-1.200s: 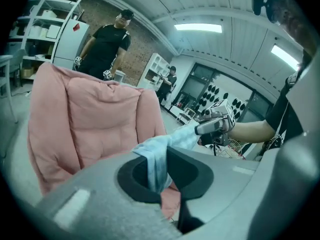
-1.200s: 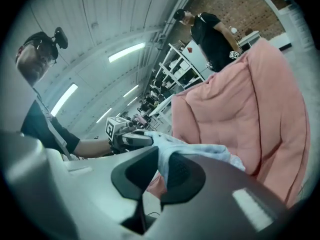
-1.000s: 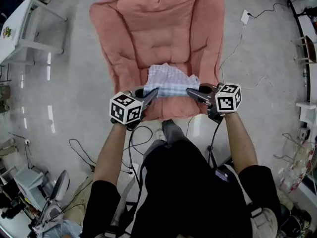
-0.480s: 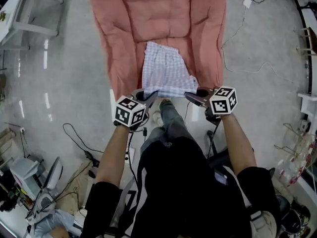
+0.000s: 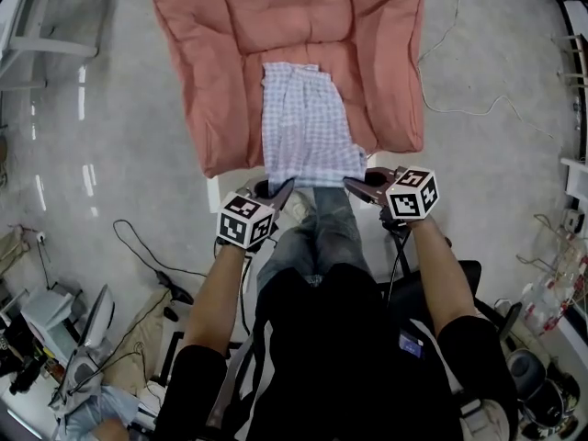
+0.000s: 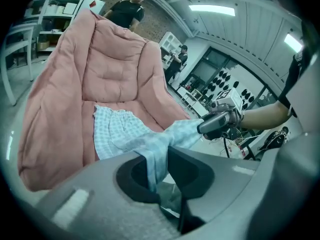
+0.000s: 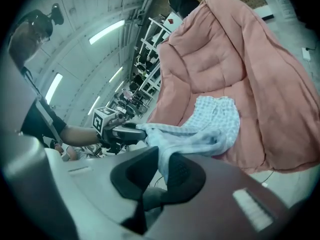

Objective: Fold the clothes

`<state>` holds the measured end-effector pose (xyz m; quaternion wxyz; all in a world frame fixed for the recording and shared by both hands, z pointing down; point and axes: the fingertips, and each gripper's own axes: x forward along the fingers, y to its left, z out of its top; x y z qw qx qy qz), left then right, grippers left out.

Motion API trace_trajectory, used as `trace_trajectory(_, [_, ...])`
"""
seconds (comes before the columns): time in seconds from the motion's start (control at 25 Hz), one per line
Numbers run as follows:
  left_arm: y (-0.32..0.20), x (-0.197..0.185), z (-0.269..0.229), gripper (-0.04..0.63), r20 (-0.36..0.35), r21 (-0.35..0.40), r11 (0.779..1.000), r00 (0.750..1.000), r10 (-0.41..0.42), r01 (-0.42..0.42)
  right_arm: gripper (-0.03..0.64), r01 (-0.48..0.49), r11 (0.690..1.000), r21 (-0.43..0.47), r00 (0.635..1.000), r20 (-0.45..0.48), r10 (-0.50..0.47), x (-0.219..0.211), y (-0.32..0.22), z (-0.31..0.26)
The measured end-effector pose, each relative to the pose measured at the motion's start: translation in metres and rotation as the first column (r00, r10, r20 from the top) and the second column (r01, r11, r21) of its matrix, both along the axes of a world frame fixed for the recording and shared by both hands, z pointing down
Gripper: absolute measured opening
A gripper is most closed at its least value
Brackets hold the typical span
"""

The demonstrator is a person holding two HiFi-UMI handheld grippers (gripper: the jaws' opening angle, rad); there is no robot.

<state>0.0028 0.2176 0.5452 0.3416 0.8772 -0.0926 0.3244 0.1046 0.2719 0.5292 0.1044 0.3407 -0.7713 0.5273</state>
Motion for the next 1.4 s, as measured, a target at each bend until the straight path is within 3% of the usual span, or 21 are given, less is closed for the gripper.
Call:
trace_trajectory(0.4, [0.014,-0.012,0.059,0.049,-0.002,-0.057,0.997,0.999,-0.043,0.043,0.021,0.028,0.996,-0.079,0.999,0.035,-0.025,-0.008,0.012,0.059])
trace_trajectory(0.76, [-0.054,0.011,0.049,0.049,-0.074,-0.016,0.993,0.99,-0.122,0.121,0.022,0.039,0.999,-0.002,0.999,0.036,-0.039,0.026,-0.067,0.056])
trace_trajectory(1.08, [-0.112,0.034,0.047,0.049,-0.069,-0.021,0.986,0.984,-0.166,0.165,0.021,0.042,0.999,0.023,0.999,0.02,-0.043,0.05,-0.126,0.06])
trace_trajectory(1.4, [-0.164,0.058,0.062,0.049,-0.036,-0.017,0.99,0.989,-0.141,0.141,0.021,0.05,0.999,0.012,0.999,-0.022,-0.05,0.071,-0.172,0.074])
